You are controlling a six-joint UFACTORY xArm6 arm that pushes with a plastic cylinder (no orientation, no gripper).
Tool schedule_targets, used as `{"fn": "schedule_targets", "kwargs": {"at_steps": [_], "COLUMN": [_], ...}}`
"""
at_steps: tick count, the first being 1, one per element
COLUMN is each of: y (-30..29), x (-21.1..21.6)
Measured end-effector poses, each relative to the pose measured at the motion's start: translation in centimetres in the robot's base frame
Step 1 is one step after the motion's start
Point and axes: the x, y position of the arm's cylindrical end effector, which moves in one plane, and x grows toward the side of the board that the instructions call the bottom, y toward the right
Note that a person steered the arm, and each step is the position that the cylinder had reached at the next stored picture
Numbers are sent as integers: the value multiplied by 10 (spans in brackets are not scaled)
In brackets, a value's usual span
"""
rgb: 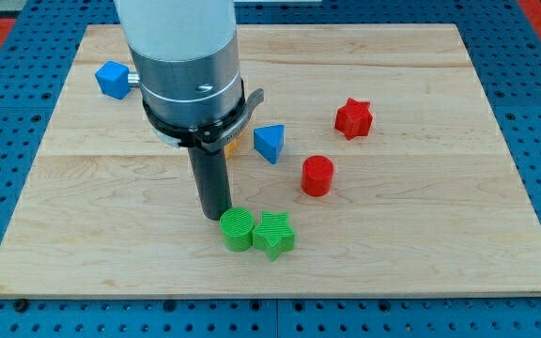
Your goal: Push the yellow heart and the yellow hexagon towards the top center of the board
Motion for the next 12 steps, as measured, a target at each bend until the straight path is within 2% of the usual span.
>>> {"fn": "schedule_targets", "kwargs": {"at_steps": [10, 12], "y": [0, -7], "x": [2, -55]}}
